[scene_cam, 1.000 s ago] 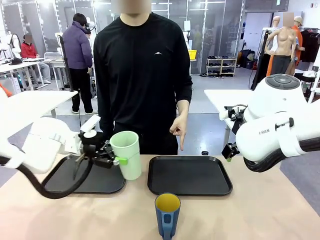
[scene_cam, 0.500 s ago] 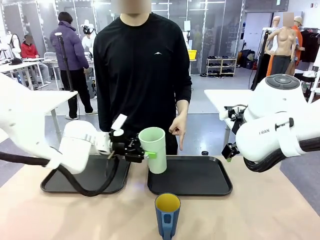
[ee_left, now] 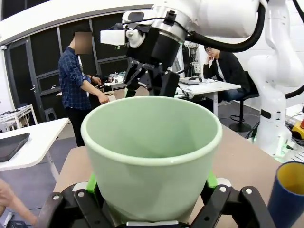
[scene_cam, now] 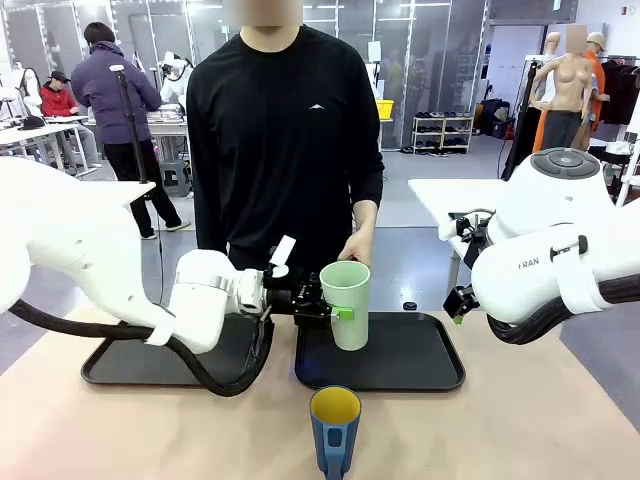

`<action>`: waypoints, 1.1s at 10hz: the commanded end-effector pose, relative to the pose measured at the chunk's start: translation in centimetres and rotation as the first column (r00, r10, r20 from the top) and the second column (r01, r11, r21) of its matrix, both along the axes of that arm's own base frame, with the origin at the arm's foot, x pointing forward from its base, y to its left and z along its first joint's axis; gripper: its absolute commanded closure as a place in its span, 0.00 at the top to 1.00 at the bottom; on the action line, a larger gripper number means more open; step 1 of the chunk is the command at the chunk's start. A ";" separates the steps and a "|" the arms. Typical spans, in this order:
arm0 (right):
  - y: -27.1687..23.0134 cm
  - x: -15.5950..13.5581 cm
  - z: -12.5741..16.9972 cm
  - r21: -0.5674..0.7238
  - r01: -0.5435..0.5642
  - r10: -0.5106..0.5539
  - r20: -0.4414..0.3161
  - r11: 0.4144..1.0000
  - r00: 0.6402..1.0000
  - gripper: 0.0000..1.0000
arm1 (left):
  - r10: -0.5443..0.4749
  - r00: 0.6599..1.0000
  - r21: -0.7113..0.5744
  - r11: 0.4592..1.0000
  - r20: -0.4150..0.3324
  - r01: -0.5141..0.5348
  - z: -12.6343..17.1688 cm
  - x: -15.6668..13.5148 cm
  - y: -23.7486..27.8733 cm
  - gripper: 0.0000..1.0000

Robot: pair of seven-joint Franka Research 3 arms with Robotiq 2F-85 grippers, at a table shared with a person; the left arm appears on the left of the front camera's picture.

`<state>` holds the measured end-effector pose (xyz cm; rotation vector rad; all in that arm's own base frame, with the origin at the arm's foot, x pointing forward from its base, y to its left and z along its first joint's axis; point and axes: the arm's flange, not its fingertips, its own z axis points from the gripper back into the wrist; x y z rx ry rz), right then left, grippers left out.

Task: Sort and store the cups by type.
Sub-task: Place the picked Reusable plastic cup into the Flat Tray indicated by the person.

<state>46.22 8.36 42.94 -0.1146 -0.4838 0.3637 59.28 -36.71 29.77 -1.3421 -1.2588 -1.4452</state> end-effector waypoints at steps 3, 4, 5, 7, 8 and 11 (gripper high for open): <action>-0.1 0.0 0.0 -0.014 0.001 -0.001 0.003 1.000 1.000 1.00 | 0.057 0.997 0.005 0.998 -0.045 -0.057 -1.4 1.8 -2.4 0.90; -0.1 0.0 0.0 -0.014 0.001 -0.001 0.003 1.000 1.000 1.00 | 0.071 0.996 0.015 0.997 -0.053 -0.070 -2.0 2.1 -2.7 0.90; -0.1 0.0 0.0 -0.014 0.001 -0.001 0.003 1.000 1.000 1.00 | 0.086 0.995 0.023 0.996 -0.056 -0.085 -2.6 2.5 -3.0 0.90; -0.1 0.0 0.0 -0.014 0.001 -0.001 0.003 1.000 1.000 1.00 | 0.103 0.992 0.051 0.994 -0.074 -0.099 -3.6 3.2 -3.7 0.90; -0.1 0.0 0.0 -0.014 0.001 -0.001 0.003 1.000 1.000 1.00 | 0.112 0.991 0.064 0.992 -0.075 -0.107 -4.0 3.5 -4.0 0.90; -0.1 0.0 0.0 -0.014 0.001 -0.001 0.003 1.000 1.000 1.00 | 0.133 0.987 0.071 0.989 -0.093 -0.126 -5.2 4.4 -4.3 0.90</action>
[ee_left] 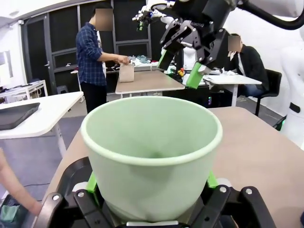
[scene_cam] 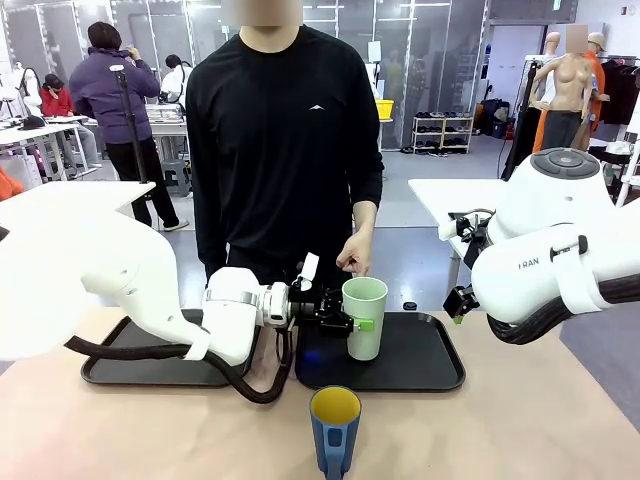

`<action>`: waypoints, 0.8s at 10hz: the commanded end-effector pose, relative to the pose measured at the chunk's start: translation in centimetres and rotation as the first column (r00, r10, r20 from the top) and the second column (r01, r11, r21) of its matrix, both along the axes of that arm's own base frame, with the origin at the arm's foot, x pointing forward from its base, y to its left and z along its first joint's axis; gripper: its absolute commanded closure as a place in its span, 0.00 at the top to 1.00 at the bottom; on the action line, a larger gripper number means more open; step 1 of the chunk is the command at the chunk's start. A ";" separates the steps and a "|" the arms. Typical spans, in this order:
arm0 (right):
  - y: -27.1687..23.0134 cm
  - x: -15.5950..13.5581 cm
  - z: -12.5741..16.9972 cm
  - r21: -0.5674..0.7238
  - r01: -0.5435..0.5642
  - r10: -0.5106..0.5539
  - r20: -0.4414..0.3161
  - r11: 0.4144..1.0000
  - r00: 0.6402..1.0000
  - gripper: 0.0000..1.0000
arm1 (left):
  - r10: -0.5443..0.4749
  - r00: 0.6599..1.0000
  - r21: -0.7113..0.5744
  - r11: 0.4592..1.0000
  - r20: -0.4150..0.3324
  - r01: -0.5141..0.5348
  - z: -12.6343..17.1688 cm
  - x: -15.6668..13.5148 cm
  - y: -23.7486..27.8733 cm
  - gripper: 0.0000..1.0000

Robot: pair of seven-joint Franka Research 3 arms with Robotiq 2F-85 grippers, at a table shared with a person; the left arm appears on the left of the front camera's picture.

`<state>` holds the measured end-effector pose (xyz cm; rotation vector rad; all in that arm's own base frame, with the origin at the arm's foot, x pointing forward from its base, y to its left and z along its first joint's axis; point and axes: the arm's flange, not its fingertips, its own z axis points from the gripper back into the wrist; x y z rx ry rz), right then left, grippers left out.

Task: Sort and store the cups by type.
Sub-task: Place the picked Reusable plastic cup into the Flat Tray indicated by the person.

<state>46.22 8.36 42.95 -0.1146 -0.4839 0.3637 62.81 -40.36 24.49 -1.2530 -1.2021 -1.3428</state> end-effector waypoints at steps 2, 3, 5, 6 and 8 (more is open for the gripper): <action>-0.1 0.0 0.0 -0.014 0.001 -0.001 0.003 1.000 1.000 1.00 | 0.031 0.999 -0.004 0.999 -0.034 -0.032 -0.5 1.1 -0.6 0.90; -0.1 0.0 0.0 -0.014 0.001 -0.001 0.003 1.000 1.000 1.00 | 0.035 0.999 -0.002 0.999 -0.037 -0.036 -0.8 1.2 -0.5 0.90; -0.1 0.0 0.0 -0.014 0.001 -0.001 0.003 1.000 1.000 1.00 | 0.035 0.999 0.005 0.999 -0.042 -0.035 -1.2 1.1 -0.4 0.90; -0.1 0.0 0.0 -0.014 0.001 -0.001 0.003 1.000 1.000 1.00 | 0.037 0.998 0.011 0.999 -0.043 -0.036 -1.4 1.1 -0.4 0.90; -0.1 0.0 0.0 -0.014 0.001 -0.001 0.003 1.000 1.000 1.00 | 0.045 0.997 0.017 0.999 -0.060 -0.044 -1.5 1.0 -0.2 1.00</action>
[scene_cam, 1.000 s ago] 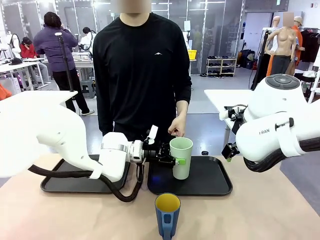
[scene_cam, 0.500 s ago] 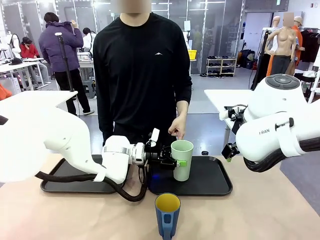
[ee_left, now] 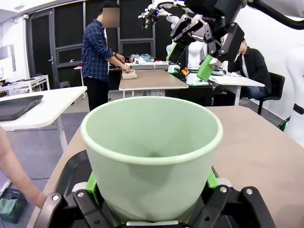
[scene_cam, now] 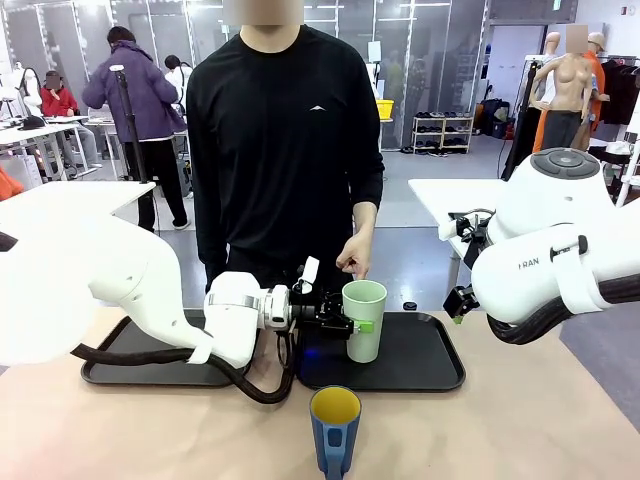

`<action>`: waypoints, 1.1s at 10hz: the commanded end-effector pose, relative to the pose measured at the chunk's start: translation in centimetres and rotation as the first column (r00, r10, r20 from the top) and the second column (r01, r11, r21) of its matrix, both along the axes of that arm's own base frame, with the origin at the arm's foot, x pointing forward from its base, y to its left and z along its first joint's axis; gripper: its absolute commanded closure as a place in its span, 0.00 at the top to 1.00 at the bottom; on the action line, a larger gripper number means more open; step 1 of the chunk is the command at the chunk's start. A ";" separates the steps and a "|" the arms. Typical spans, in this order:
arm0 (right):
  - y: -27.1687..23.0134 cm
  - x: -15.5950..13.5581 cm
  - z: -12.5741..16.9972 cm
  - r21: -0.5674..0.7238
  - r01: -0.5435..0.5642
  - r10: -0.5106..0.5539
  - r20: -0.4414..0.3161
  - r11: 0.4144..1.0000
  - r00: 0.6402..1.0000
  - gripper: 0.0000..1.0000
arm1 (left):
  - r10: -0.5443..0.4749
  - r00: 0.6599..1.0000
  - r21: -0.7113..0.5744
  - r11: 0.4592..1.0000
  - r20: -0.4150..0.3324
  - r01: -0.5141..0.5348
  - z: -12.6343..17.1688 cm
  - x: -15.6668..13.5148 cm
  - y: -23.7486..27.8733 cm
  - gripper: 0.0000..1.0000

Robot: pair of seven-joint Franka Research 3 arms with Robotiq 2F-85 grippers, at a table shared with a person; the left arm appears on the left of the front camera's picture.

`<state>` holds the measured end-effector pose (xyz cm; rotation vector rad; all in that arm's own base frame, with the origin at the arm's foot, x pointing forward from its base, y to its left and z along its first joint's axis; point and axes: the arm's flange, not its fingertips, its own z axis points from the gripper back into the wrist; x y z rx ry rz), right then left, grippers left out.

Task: Sort and store the cups by type.
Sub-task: Place the picked Reusable plastic cup into the Flat Tray indicated by the person.

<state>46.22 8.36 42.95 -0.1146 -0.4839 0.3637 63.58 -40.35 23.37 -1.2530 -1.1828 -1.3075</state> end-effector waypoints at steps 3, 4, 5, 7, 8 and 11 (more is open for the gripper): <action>-0.1 0.0 0.0 -0.014 0.001 -0.001 0.003 1.000 1.000 1.00 | 0.019 0.999 0.013 1.000 -0.030 -0.018 -0.3 0.2 0.2 1.00; -0.1 0.0 0.0 -0.014 0.001 -0.001 0.003 1.000 1.000 1.00 | 0.017 0.999 0.012 1.000 -0.031 -0.017 -0.3 0.1 0.4 1.00; -0.1 0.0 0.0 -0.014 0.001 -0.001 0.003 1.000 1.000 1.00 | 0.018 0.999 0.011 1.000 -0.028 -0.018 -0.2 0.1 0.7 1.00; -0.1 0.0 0.0 -0.014 0.001 -0.001 0.003 1.000 1.000 1.00 | 0.029 0.999 0.014 0.999 -0.022 -0.029 0.0 0.2 1.4 1.00; -0.1 0.0 0.0 -0.014 0.001 -0.001 0.003 1.000 1.000 1.00 | 0.036 0.999 0.019 0.999 -0.021 -0.036 0.0 0.2 1.8 1.00; -0.1 0.0 0.0 -0.014 0.001 -0.001 0.003 1.000 1.000 1.00 | 0.040 0.999 0.040 0.998 -0.017 -0.039 0.3 -0.2 3.4 1.00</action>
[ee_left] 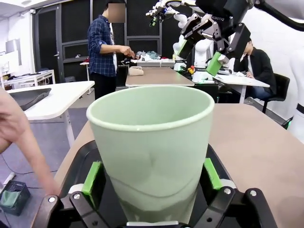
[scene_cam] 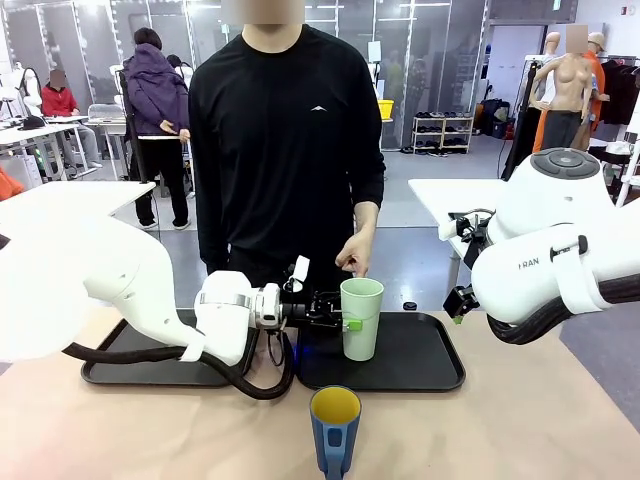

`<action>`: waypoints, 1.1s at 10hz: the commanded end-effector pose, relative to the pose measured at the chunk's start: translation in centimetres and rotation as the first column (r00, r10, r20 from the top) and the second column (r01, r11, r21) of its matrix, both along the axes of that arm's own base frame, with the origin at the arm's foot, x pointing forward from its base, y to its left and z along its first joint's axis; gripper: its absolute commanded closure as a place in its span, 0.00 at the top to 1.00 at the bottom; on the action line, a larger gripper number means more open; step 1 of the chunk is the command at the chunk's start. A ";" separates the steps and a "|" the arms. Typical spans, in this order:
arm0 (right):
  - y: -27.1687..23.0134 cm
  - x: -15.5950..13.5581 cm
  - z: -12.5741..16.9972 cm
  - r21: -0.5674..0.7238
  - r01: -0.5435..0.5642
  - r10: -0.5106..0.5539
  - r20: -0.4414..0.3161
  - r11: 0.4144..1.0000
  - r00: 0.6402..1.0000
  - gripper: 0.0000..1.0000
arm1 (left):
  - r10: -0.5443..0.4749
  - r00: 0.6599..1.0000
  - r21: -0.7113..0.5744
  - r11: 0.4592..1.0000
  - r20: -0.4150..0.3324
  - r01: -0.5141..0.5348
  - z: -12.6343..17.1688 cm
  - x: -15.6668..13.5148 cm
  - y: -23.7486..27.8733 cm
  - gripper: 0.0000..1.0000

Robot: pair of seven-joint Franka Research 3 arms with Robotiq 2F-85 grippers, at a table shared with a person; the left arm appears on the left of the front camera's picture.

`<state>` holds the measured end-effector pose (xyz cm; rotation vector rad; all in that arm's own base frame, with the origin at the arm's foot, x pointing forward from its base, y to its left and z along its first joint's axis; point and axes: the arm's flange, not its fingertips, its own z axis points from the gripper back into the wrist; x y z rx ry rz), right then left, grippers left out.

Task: Sort and store the cups by type.
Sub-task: Place the picked Reusable plastic cup into the Flat Tray indicated by the person.

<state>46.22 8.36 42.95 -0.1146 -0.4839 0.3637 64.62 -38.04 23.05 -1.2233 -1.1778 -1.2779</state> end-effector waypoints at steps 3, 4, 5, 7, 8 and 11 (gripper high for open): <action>-0.1 0.0 0.0 -0.014 0.001 -0.001 0.003 1.000 1.000 1.00 | 0.007 1.000 0.036 0.999 -0.013 -0.007 0.8 -2.1 2.9 1.00; -0.1 0.0 0.0 -0.014 0.001 -0.001 0.003 1.000 1.000 1.00 | 0.002 1.000 0.042 0.999 -0.016 -0.001 0.8 -2.5 3.5 1.00; -0.1 0.0 0.0 -0.014 0.001 -0.001 0.003 1.000 1.000 1.00 | 0.001 1.000 0.046 0.999 -0.022 0.000 0.6 -2.8 4.1 1.00; -0.1 0.0 0.0 -0.014 0.001 -0.001 0.003 1.000 1.000 1.00 | 0.008 0.999 0.062 0.998 -0.031 -0.006 0.6 -3.1 5.5 1.00; -0.1 0.0 0.0 -0.014 0.001 -0.001 0.003 1.000 1.000 1.00 | 0.017 1.000 0.059 0.998 -0.020 -0.016 0.8 -3.3 6.2 1.00; -0.1 0.0 0.0 -0.014 0.001 -0.001 0.003 1.000 1.000 1.00 | 0.052 0.998 0.055 0.997 0.023 -0.053 1.3 -3.2 8.2 1.00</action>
